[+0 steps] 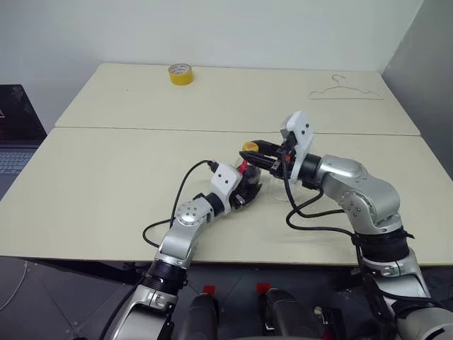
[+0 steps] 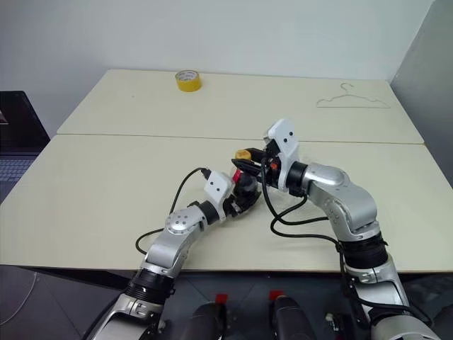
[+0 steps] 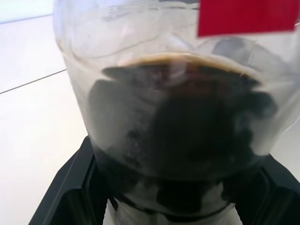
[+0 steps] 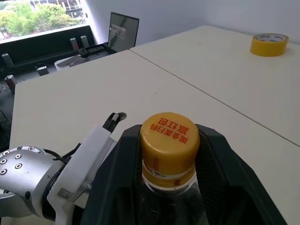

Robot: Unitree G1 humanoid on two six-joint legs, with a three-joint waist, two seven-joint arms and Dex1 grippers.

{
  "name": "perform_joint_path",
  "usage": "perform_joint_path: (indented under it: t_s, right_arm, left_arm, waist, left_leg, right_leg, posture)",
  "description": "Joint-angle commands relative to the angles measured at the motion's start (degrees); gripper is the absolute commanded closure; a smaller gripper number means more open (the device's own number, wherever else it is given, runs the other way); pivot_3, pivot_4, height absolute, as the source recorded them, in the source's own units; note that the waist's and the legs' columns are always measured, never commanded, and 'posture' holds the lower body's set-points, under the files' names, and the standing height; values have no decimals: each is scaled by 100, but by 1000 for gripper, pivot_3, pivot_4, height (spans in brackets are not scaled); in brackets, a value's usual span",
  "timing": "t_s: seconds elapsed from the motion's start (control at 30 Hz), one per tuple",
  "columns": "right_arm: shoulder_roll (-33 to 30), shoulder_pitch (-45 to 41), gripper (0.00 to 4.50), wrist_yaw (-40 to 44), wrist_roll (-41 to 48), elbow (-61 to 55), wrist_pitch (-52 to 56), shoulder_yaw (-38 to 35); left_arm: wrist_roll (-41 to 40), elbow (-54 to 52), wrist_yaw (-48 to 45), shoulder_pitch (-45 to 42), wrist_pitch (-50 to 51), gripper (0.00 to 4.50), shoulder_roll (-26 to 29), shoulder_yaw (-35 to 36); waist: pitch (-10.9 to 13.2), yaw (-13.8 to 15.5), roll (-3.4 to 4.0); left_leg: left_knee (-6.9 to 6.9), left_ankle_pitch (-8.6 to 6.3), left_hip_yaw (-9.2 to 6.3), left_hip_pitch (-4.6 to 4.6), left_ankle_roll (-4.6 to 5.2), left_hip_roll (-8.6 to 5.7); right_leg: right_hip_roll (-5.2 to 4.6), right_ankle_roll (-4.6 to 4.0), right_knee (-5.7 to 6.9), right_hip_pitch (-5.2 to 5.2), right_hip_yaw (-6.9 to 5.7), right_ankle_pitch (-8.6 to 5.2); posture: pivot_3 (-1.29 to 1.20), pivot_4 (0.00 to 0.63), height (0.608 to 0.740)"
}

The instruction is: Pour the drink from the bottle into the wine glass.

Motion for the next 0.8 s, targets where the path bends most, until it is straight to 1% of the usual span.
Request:
perform_joint_path:
  t_s: [0.03, 0.27, 0.63, 0.8]
  right_arm:
    - [73, -401, 3232, 31, 373, -463, -155, -425]
    - [242, -473, 3232, -76, 751, -521, 162, -697]
    - [151, -522, 3232, -76, 640, -499, 49, -702]
    - [268, -599, 3232, -168, 838, -417, 42, -957]
  left_arm:
    - [153, 411, 9, 211, 224, 1256, 118, -58]
    - [158, 437, 7, 197, 215, 1256, 114, -67]
    - [168, 428, 12, 190, 217, 1256, 137, -75]
    - [169, 427, 22, 193, 214, 1256, 144, -66]
  waist:
    - [0, 0, 0]
    - [0, 0, 0]
    - [0, -1, 0]
    - [0, -1, 0]
  left_leg:
    - [0, 0, 0, 0, 0, 0]
    - [0, 0, 0, 0, 0, 0]
    - [1, 0, 0, -1, 0, 0]
    - [1, 0, 0, -1, 0, 0]
  right_leg:
    - [0, 0, 0, 0, 0, 0]
    - [0, 0, 1, 0, 0, 0]
    - [0, 0, 2, 0, 0, 0]
    - [0, 0, 2, -1, 0, 0]
  posture:
    - [0, 150, 740]
    - [0, 150, 740]
    - [0, 150, 740]
    - [0, 150, 740]
